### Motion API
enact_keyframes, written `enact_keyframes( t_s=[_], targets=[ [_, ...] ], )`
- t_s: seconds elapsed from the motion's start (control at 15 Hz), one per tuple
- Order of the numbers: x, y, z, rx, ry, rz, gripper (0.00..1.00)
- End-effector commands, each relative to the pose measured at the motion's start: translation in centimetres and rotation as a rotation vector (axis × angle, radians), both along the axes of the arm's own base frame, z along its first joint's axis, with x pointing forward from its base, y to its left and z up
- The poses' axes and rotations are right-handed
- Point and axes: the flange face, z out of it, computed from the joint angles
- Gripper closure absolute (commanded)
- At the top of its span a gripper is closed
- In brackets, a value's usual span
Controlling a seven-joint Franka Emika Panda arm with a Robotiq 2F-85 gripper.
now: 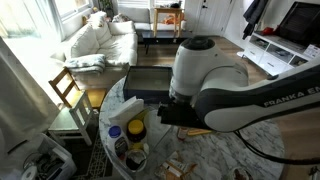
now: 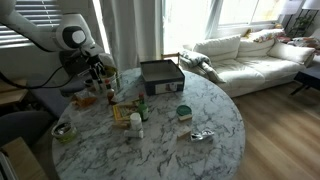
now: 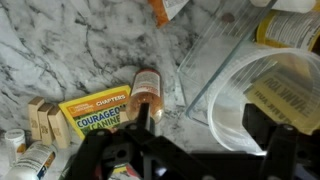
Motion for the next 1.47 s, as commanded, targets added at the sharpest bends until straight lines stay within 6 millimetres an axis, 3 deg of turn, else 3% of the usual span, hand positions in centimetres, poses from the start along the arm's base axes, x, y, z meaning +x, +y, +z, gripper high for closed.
enact_keyframes(
  t_s=[0.0, 0.6, 1.13, 1.4],
  targets=[
    [1.2, 0.6, -0.8, -0.012, -0.022, -0.025, 0.30],
    [1.7, 1.1, -1.3, -0.012, -0.022, -0.052, 1.00],
    [2.2, 0.8, 0.3, 0.002, -0.069, -0.091, 0.99],
    [1.5, -0.1, 1.8, 0.030, -0.066, -0.117, 0.99]
  ],
)
